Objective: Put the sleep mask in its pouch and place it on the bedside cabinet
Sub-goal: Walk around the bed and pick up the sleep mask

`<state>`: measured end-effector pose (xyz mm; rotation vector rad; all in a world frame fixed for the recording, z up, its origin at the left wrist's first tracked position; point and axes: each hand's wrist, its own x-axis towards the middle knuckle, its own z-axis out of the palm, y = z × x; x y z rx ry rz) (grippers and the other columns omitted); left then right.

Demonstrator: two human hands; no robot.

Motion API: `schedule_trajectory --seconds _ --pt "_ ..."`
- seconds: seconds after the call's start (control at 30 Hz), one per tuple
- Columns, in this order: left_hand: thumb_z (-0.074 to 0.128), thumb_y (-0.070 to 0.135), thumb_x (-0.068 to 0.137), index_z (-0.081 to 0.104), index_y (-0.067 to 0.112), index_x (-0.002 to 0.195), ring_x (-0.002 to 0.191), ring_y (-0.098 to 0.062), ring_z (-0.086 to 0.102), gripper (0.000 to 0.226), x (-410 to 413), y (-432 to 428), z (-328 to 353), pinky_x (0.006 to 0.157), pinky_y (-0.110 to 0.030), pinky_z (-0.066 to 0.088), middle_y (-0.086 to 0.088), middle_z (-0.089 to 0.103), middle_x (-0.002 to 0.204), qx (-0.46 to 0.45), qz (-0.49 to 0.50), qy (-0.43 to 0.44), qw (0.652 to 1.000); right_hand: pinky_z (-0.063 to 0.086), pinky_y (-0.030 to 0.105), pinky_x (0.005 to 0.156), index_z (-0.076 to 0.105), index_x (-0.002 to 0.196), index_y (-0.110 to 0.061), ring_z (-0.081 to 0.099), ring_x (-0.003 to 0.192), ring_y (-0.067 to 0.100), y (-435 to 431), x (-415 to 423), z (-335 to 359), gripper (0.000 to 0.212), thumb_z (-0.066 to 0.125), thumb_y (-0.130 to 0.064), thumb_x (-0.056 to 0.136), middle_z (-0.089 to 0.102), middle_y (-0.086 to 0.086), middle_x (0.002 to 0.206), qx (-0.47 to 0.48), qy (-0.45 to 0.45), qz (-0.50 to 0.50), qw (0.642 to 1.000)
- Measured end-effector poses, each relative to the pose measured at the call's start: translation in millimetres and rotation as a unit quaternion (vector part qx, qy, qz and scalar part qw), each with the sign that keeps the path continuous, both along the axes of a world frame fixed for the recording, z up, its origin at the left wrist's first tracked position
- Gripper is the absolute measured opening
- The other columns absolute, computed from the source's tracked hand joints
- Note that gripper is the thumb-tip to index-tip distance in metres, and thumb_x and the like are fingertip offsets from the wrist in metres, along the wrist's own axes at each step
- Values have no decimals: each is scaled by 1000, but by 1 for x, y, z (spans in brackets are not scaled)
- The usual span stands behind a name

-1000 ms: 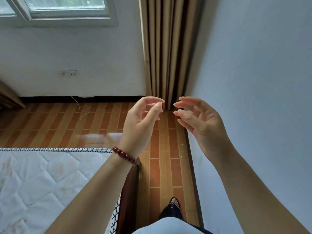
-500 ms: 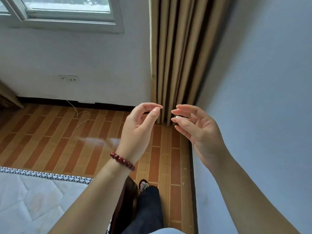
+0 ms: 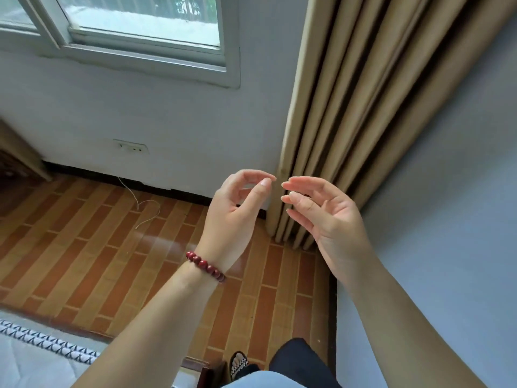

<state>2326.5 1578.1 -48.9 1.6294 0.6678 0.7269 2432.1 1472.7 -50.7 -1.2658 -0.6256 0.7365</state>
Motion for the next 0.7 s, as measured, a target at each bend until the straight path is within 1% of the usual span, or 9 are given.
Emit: schedule_trajectory --seconds 0.13,0.23,0.33,0.4,0.53,0.6,0.7 --pt "52 33 90 66 28 92 93 -2 61 15 16 46 -5 84 -25 49 14 65 96 -8 41 10 999 50 32 91 73 88 -33 65 105 17 54 26 -5 17 71 -23 75 73 -7 101 -5 13 33 999" --pt "52 32 91 66 28 93 96 -5 62 14 31 84 -8 88 -28 49 11 65 99 -2 81 18 997 51 30 88 73 89 -33 65 107 19 104 46 -8 16 71 -24 76 73 -7 101 1 14 75 997" --pt "53 33 91 64 34 90 96 -4 62 11 47 127 -7 89 -29 50 12 66 99 8 135 23 990 51 28 86 73 90 -32 66 106 18 162 69 -7 16 71 -24 77 73 -7 101 9 20 135 991" --pt "53 35 90 64 37 89 96 -4 62 11 53 144 -4 89 -30 50 14 66 98 5 146 23 989 51 26 84 73 91 -32 66 104 18 183 77 -6 16 72 -24 77 73 -7 101 15 12 149 989" --pt "52 37 90 63 39 89 96 -1 62 11 65 195 -4 87 -29 50 19 66 96 16 213 32 976 53 21 78 73 91 -33 68 98 15 252 95 -8 16 72 -24 77 74 -8 97 23 17 213 977" --pt "52 39 88 63 37 91 97 -2 62 13 64 215 -6 86 -28 50 18 66 98 14 243 31 969 53 21 76 73 90 -34 69 94 13 282 96 -11 16 72 -24 78 74 -9 95 22 10 241 970" --pt "51 42 84 65 33 93 95 -1 62 19 54 240 -10 79 -18 49 16 68 97 4 287 29 957 52 20 76 73 89 -35 69 92 12 323 86 -14 16 70 -24 78 74 -9 93 16 14 285 958"
